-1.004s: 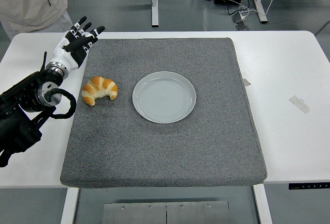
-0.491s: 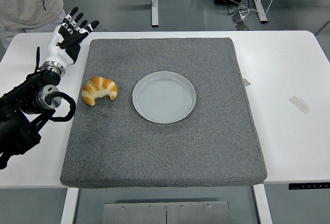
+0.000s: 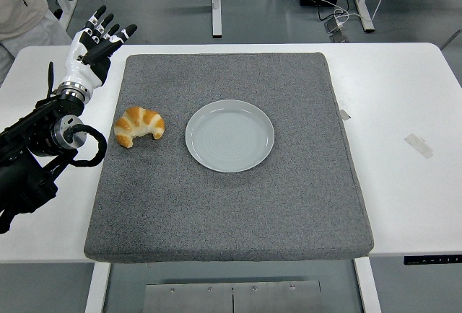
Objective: Place the bread on the plate
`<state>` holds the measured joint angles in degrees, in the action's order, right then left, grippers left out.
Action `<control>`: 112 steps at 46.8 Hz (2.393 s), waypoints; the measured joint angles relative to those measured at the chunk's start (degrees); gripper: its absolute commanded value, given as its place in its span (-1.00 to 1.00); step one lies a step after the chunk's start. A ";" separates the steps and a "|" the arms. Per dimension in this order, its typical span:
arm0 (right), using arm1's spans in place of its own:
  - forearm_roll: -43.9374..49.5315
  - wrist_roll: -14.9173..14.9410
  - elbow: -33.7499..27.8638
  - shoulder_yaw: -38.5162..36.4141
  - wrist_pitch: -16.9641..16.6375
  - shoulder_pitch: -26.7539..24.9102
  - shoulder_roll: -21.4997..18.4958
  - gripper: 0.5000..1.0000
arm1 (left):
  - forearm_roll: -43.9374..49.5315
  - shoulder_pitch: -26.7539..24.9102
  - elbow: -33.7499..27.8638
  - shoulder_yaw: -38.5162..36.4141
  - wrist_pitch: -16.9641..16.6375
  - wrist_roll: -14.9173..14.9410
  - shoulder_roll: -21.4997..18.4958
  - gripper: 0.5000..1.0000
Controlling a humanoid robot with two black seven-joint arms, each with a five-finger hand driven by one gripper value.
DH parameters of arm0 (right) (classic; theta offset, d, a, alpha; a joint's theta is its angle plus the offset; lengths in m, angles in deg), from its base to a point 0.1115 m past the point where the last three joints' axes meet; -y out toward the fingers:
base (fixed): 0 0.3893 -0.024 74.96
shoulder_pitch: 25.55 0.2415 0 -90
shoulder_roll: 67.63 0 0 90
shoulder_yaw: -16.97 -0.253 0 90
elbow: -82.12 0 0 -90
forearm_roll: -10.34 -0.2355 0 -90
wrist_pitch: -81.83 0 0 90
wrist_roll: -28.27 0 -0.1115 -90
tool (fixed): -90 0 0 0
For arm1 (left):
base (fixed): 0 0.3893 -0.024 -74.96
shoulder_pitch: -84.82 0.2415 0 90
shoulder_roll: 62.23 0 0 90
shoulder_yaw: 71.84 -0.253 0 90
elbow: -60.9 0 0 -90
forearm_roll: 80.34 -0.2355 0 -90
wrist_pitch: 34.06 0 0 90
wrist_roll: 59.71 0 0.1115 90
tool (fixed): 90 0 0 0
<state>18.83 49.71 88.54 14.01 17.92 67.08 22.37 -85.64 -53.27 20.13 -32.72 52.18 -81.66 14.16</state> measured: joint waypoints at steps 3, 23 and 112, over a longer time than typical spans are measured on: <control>0.01 0.00 0.00 0.00 0.00 0.00 0.00 1.00 | 0.02 -0.16 0.00 -0.02 -0.10 0.30 -0.01 0.89; -0.01 0.00 0.00 -0.03 -0.08 0.01 0.00 1.00 | 0.30 -8.00 -3.22 -10.18 -4.37 9.68 -6.11 0.79; -0.01 0.00 0.00 -0.04 -0.08 0.52 0.00 1.00 | -23.27 -30.90 -20.64 -63.47 -5.31 19.05 -18.53 0.77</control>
<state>18.82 49.71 88.54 13.97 17.84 67.61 22.37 -108.91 -84.17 -0.50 -96.20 46.87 -62.61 -4.37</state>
